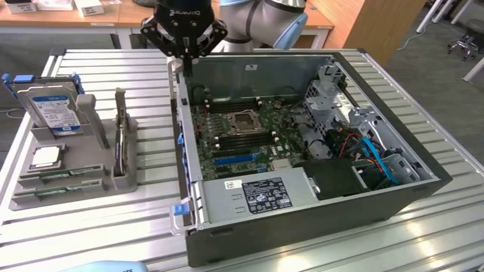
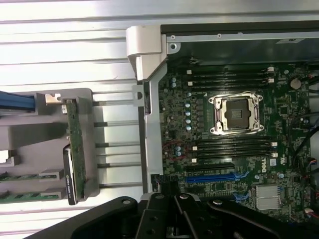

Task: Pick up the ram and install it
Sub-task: 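Reach for the ram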

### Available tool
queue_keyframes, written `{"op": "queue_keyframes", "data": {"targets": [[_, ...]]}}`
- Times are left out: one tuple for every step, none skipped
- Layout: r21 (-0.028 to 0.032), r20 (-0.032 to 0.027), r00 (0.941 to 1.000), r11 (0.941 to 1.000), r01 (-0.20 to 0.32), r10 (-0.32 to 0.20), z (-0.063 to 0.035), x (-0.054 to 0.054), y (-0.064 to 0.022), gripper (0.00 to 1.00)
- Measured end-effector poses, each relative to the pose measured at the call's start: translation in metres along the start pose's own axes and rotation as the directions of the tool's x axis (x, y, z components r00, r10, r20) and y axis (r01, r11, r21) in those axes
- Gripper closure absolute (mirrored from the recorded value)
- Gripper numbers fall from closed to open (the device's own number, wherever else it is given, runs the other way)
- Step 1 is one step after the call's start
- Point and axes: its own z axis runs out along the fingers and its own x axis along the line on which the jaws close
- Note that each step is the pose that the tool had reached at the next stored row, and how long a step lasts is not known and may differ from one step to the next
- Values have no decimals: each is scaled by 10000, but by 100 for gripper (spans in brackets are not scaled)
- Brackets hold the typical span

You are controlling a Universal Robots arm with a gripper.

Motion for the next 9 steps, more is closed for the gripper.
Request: {"op": "queue_keyframes", "data": {"targets": [[0,0,10000,10000,0,0,0,23,-1,89],[0,0,10000,10000,1,-1,0,45,-3,89],[0,0,10000,10000,0,0,-1,67,-4,89],[0,0,10000,10000,0,0,-1,92,-5,89],[0,0,10000,10000,-1,1,-1,120,-6,89],[0,0,10000,10000,-1,1,-1,145,-7,89],[0,0,10000,10000,0,0,-1,170,-8,89],[0,0,10000,10000,0,0,-1,195,-9,89],[0,0,10000,10000,1,-1,-1,219,-10,89]]}}
